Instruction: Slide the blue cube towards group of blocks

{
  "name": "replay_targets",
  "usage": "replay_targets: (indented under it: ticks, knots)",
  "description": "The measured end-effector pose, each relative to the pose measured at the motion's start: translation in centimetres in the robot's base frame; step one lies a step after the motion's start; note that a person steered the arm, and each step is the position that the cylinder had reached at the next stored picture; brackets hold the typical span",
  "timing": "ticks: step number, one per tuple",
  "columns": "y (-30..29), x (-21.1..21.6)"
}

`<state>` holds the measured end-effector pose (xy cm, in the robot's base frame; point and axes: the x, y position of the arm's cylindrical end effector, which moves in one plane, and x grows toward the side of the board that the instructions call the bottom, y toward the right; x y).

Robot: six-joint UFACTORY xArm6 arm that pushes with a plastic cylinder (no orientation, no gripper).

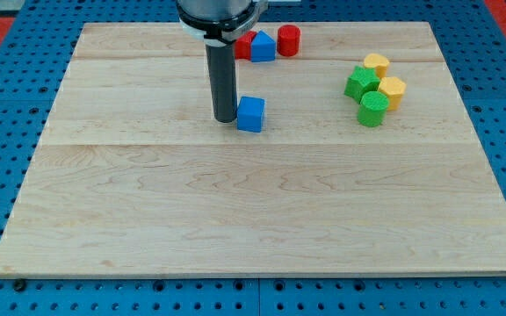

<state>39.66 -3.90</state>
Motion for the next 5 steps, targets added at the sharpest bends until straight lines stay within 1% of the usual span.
replay_targets:
  ticks: [1, 2, 3, 4, 5]
  knots:
    - [0.3, 2.4]
    - [0.0, 7.5]
    - [4.7, 7.8]
    - [7.8, 5.4]
    - [5.9, -0.4]
